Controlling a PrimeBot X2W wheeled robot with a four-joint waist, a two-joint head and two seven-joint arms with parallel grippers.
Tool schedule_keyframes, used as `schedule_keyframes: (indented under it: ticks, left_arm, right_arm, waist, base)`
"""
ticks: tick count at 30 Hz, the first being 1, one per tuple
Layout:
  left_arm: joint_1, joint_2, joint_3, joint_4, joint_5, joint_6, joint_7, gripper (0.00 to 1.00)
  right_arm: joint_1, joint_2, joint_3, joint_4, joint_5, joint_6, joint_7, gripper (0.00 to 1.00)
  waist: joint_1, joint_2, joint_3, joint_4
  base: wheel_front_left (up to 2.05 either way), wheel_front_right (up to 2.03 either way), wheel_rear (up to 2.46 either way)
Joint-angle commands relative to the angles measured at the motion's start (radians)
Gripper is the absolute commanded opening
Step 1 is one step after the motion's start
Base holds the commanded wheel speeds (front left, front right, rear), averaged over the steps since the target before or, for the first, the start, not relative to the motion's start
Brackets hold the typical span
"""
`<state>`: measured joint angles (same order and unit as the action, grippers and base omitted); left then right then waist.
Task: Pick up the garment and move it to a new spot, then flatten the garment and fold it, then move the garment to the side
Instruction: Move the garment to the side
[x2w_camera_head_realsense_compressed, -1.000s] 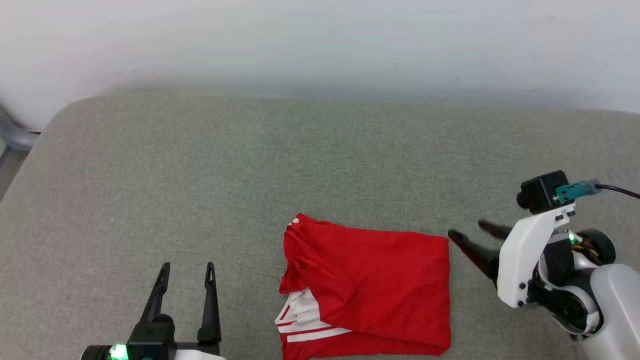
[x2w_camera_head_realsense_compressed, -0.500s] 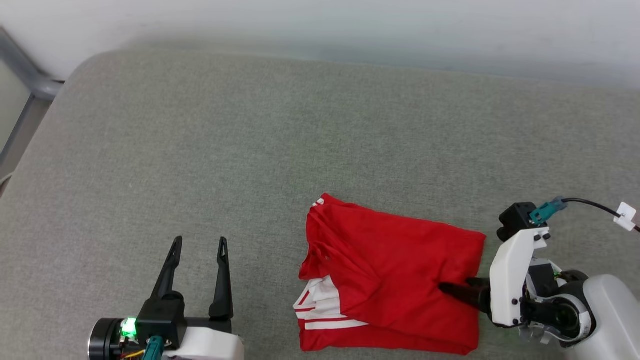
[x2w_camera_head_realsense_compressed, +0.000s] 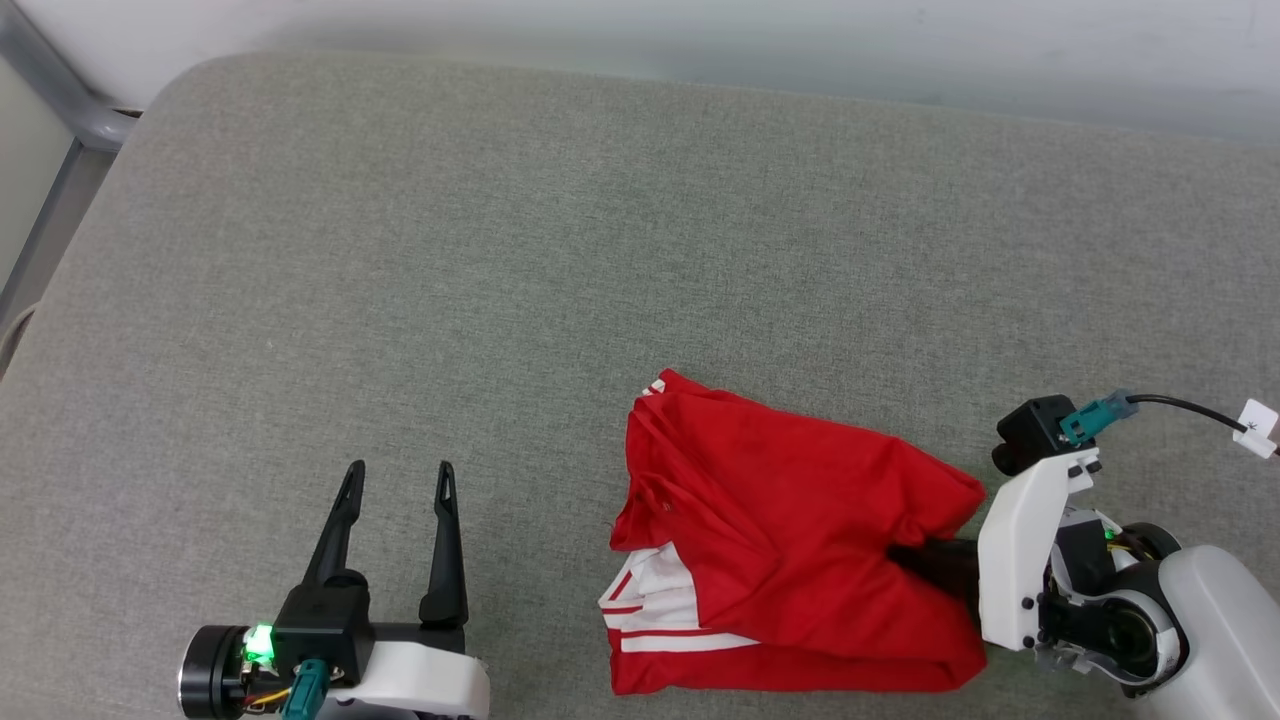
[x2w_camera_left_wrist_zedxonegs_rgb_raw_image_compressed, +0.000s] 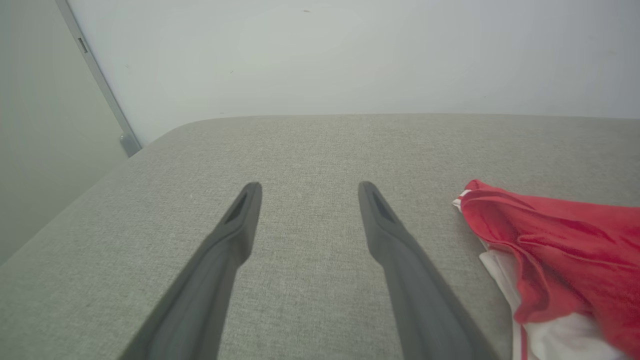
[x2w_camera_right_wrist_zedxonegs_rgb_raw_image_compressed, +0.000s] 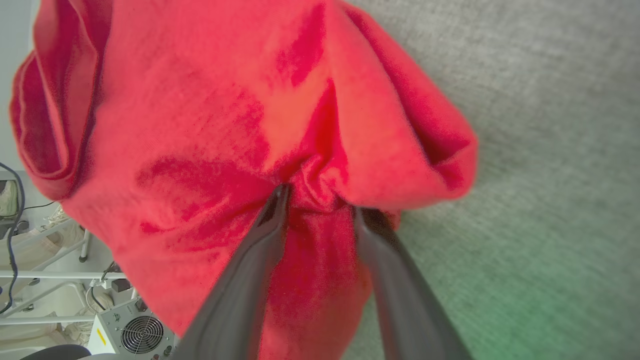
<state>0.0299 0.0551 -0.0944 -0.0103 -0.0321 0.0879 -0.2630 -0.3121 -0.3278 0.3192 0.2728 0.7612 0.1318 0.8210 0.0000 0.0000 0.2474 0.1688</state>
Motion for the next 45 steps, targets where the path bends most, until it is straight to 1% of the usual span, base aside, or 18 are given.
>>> schedule_keyframes:
  ticks: [1, 7, 12, 15, 23, 28, 31, 36, 45]
  left_arm:
    - [-0.015, -0.002, -0.001, 0.002, 0.002, -0.002, -0.002, 1.00]
    - [0.001, -0.003, 0.000, 0.003, 0.004, 0.003, -0.002, 1.00]
    - [0.015, -0.003, 0.010, -0.002, 0.007, 0.007, -0.002, 1.00]
    - [0.018, -0.003, 0.022, -0.007, 0.011, 0.017, -0.002, 1.00]
    - [0.015, 0.005, 0.041, -0.022, 0.020, 0.018, -0.002, 1.00]
    - [-0.002, 0.016, 0.055, -0.035, 0.025, 0.018, -0.002, 1.00]
    - [-0.016, 0.025, 0.059, -0.042, 0.028, 0.015, -0.002, 1.00]
    - [-0.050, 0.043, 0.057, -0.061, 0.036, 0.012, -0.002, 1.00]
    - [-0.131, 0.066, 0.045, -0.105, 0.046, 0.011, -0.002, 1.00]
  right_arm:
    - [0.012, 0.009, 0.034, 0.032, 0.007, -0.002, 0.000, 0.00]
    - [-0.031, -0.038, 0.059, -0.023, 0.027, -0.002, -0.070, 0.00]
    - [-0.075, -0.110, 0.101, -0.084, 0.004, -0.002, -0.125, 0.00]
    - [-0.095, -0.158, 0.115, -0.105, -0.014, -0.002, -0.153, 0.00]
    - [-0.162, -0.271, 0.135, -0.134, -0.059, -0.002, -0.200, 0.00]
    - [-0.210, -0.325, 0.142, -0.138, -0.093, -0.002, -0.236, 0.00]
    - [-0.243, -0.352, 0.135, -0.127, -0.112, -0.002, -0.261, 0.00]
    - [-0.305, -0.408, 0.094, -0.083, -0.163, -0.002, -0.293, 0.00]
    - [-0.388, -0.494, -0.046, 0.039, -0.251, -0.002, -0.291, 0.00]
  waist:
    - [0.0000, 0.0000, -0.005, -0.003]
    - [0.0000, 0.0000, -0.021, -0.023]
    - [0.0000, 0.0000, -0.032, -0.062]
    - [0.0000, 0.0000, -0.034, -0.098]
    - [0.0000, 0.0000, -0.019, -0.214]
    - [0.0000, 0.0000, 0.005, -0.278]
    - [0.0000, 0.0000, 0.026, -0.303]
    - [0.0000, 0.0000, 0.085, -0.317]
    - [0.0000, 0.0000, 0.234, -0.287]
  base:
    - [0.00, 0.00, 0.00]
    - [0.00, 0.00, 0.00]
    - [0.00, 0.00, 0.00]
    - [0.00, 0.00, 0.00]
    - [0.00, 0.00, 0.00]
    - [0.00, 0.00, 0.00]
    - [0.00, 0.00, 0.00]
    - [0.00, 0.00, 0.00]
    - [0.00, 0.00, 0.00]
